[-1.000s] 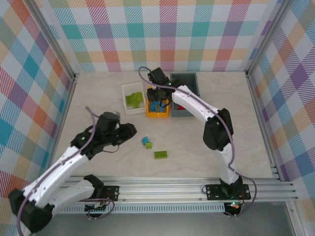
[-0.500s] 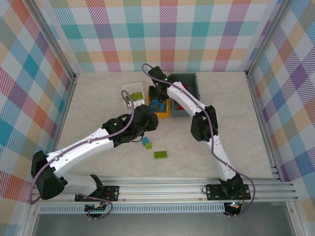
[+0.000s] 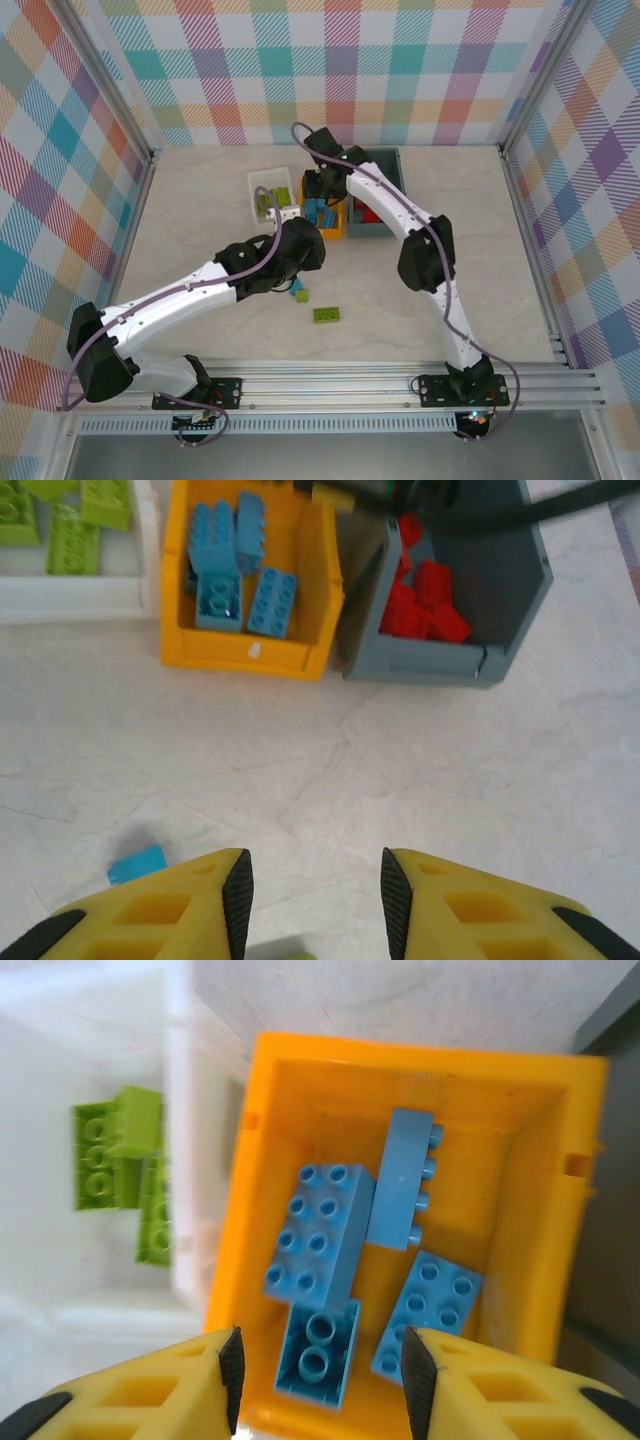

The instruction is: Sort the legos into containers by color

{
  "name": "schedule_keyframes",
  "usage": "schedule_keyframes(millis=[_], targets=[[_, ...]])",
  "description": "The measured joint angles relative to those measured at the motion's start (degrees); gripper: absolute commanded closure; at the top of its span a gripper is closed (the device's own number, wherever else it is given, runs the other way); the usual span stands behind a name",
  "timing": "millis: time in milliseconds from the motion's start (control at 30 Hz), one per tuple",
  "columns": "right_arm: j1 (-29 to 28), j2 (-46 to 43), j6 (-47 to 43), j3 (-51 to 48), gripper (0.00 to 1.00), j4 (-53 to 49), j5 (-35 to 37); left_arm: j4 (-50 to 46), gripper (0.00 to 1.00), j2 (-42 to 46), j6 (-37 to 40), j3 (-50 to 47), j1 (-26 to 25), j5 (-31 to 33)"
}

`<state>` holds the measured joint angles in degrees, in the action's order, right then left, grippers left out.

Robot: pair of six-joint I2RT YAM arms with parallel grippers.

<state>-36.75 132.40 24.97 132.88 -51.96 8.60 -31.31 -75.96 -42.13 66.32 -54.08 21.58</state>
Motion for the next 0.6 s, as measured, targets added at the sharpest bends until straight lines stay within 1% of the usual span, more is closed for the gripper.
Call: schedule_keyframes(millis=[67,167,233,333,467,600], targets=[[-0.59,-7.50,-0.26,-6.91,0.53,2.56,0.52,0.02,0.56,-0.26,1.40,-1.31,-0.26,-2.32],[-1.25,-23.45,-0.42,-22.75,0.53,7.98,1.14,-0.02,0.53,-1.64,5.27,-3.23,-0.59,-6.95],[-1.57,-34.18,-0.55,-33.42,0.52,11.28,0.76,-0.13,0.50,-3.32,9.09,-3.87,-0.83,-10.45],[-1.49,-49.79,-0.85,-48.85,0.48,14.01,-0.72,-0.50,0.47,-6.45,16.83,-3.89,-1.40,-15.32],[-1.16,-64.35,-1.84,-63.95,0.43,13.92,-4.50,-2.82,0.45,-10.16,27.85,-3.43,-2.05,-20.20],[-1.16,-75.36,-1.36,-73.18,0.38,10.08,-8.94,-6.12,0.43,-15.61,38.05,-0.15,-2.21,-23.17]])
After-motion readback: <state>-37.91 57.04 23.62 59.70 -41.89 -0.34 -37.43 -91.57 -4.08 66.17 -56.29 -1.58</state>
